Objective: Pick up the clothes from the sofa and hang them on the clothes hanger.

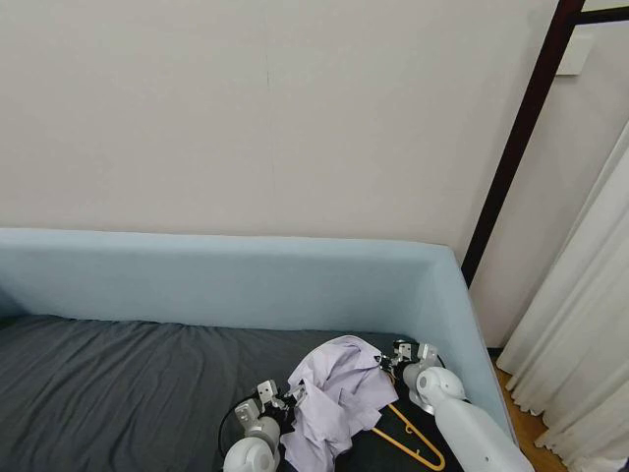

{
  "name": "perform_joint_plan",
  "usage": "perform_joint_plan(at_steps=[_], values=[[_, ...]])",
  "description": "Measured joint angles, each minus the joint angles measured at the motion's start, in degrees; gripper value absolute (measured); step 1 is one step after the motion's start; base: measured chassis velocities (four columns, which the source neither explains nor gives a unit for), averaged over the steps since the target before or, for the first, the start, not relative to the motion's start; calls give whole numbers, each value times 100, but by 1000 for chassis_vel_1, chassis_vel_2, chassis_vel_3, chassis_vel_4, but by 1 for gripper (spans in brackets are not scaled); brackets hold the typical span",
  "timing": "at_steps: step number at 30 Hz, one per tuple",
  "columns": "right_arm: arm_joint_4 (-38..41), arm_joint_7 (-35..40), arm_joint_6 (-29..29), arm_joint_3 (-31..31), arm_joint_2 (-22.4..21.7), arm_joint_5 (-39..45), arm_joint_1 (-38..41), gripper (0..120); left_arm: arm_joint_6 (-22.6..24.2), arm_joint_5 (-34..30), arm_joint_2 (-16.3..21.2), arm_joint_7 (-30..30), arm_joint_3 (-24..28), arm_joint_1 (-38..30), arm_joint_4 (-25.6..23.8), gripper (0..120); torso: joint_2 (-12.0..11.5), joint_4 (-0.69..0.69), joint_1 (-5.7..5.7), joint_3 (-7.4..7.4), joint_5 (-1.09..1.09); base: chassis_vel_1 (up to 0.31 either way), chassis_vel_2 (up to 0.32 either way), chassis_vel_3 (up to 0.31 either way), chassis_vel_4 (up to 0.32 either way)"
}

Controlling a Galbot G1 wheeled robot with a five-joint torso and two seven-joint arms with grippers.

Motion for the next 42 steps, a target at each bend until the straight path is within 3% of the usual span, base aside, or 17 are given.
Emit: perform_joint_plan(at_steps=[25, 34, 38, 42], values=[[112, -145, 228, -21, -140, 105, -101, 0, -109, 258, -393, 757, -72, -264, 1242, 0, 0, 0, 0, 0, 0, 0, 0, 0, 0], [297, -162, 312, -77, -240, 105, -183, 0, -184, 330, -299, 734, -116, -237, 1027, 0, 0, 0, 0, 0, 0, 0, 0, 0, 0], [733, -129, 379, -145, -375, 177, -375, 0, -272, 428, -196, 641, -204, -221, 787, 0, 0, 0, 0, 0, 0, 0, 0, 0, 0], [1752, 74, 372, -306, -704, 293, -618, 0, -288, 557, 134, 399, -435, -152, 30, 0, 0, -2, 0, 0, -2, 0, 0, 0, 0]])
